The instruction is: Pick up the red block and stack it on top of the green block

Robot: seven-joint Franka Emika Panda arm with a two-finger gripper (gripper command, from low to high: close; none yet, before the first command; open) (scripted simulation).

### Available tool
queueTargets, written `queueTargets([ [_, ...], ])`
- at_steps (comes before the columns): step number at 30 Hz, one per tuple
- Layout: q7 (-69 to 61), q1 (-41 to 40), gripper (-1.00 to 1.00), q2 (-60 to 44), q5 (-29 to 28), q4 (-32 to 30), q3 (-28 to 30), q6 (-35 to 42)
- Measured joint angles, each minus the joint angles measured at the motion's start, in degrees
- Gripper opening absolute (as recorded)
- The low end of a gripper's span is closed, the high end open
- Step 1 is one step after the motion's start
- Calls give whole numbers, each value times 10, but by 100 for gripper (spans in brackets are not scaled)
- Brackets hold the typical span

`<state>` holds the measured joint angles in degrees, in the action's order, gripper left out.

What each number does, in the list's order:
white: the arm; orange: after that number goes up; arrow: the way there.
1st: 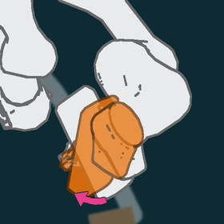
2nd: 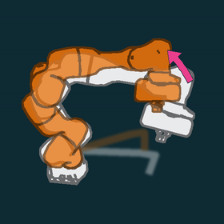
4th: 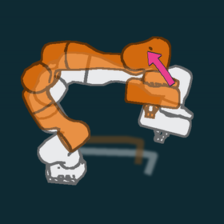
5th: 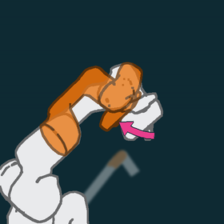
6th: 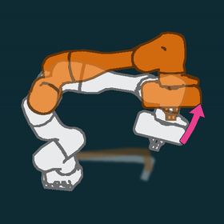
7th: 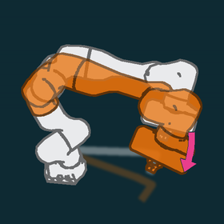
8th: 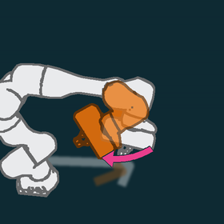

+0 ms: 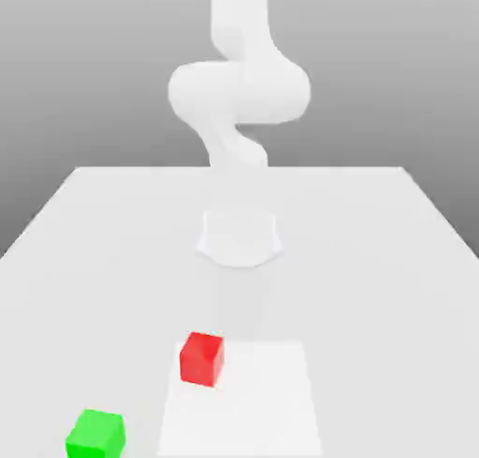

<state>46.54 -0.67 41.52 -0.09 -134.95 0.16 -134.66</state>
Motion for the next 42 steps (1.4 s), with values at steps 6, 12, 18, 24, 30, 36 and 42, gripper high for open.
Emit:
queueTargets([
  [6,20,-19,0,-124,-2,-87,5,-81],
  [12,39,-36,0,-250,-4,-173,12,-162],
  [18,56,-53,0,-386,-1,-260,21,-251],
  [24,47,-57,0,-511,16,-256,14,-355],
  [30,45,-62,-100,-543,18,-251,9,-382],
  [36,52,-61,-100,-490,9,-259,12,-337],
  [42,39,-58,-100,-419,8,-237,20,-243],
])
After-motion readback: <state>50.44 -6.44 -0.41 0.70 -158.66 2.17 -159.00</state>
